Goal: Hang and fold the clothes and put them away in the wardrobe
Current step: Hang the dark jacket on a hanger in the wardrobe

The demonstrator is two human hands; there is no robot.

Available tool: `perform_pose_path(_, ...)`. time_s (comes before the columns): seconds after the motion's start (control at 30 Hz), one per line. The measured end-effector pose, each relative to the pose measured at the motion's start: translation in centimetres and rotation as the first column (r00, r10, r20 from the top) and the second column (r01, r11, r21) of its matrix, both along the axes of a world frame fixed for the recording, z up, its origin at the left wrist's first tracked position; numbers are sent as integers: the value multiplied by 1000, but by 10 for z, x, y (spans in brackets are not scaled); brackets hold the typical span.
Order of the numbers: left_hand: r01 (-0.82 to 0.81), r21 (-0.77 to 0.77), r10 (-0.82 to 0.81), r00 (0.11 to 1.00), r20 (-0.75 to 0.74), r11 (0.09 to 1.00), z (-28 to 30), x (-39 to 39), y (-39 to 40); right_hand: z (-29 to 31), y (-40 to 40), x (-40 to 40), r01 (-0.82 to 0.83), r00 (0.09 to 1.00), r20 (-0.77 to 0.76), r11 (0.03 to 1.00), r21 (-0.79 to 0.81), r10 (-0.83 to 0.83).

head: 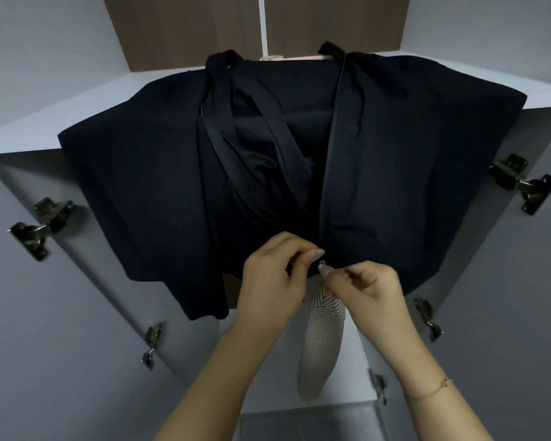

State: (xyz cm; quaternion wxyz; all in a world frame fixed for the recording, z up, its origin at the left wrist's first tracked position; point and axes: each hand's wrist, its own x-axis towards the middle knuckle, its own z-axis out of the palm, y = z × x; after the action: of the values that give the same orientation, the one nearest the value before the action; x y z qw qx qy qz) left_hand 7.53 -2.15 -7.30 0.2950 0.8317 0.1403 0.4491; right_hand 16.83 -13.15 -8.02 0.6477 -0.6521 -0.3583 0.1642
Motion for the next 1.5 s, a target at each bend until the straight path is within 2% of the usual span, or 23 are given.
perform_pose_path(0.07,-15,-81,16,1000,4,997,5,4,2,2,1,0,26,1000,16,999,41,-26)
perform_pose_path(0.17,-17,-293,20,1000,6,956,21,8,14,1,-2,-2,13,999,39,999,41,-14)
perform_pose_path(0.2,0,-300,-1,1000,-2,954,26,7,17,1,-4,-1,4,1000,17,999,39,-5)
perform_pose_path(0.33,39,-96,-43,998,-41,995,39,3,18,7,-6,4,-56,989,-133,997,48,62)
perform_pose_path(0.43,76,-12,-76,994,-73,997,42,2,16,11,1,2,-39,988,-147,995,90,52)
perform_pose_path(0.6,-70,83,67,997,33,994,56,4,26,6,0,-9,43,991,-131,995,94,-30)
perform_pose_path(0.67,-116,75,112,992,62,990,70,9,39,0,-7,-10,55,989,-140,997,58,-46)
perform_pose_path(0.77,-107,109,110,994,-14,988,87,20,47,0,-17,-2,-34,977,-214,995,-93,13)
perform_pose_path(0.83,-72,145,80,995,-54,987,94,25,47,6,-23,7,-90,990,-129,957,-277,56)
perform_pose_path(0.9,-57,158,68,996,-64,986,102,27,49,18,-31,15,24,993,115,927,-374,20)
perform_pose_path(0.97,-46,150,59,994,-89,988,109,27,52,34,-35,23,166,947,311,955,-246,-84)
perform_pose_path(1.03,-31,145,47,993,-109,989,113,27,50,55,-25,28,233,876,456,967,-108,-160)
perform_pose_path(1.13,-2,166,21,994,-109,986,114,27,42,80,10,25,343,692,707,929,-140,-149)
perform_pose_path(1.23,-15,212,31,997,-70,977,116,25,42,85,34,19,333,591,795,939,-86,-136)
perform_pose_path(1.33,-84,199,89,996,-16,976,120,27,50,76,33,19,287,582,799,958,-30,-149)
perform_pose_path(1.43,-127,124,125,992,21,984,132,35,63,67,25,18,275,568,817,959,-72,-101)
perform_pose_path(1.5,-147,115,147,989,4,983,142,42,73,67,21,20,265,561,827,951,-159,-18)
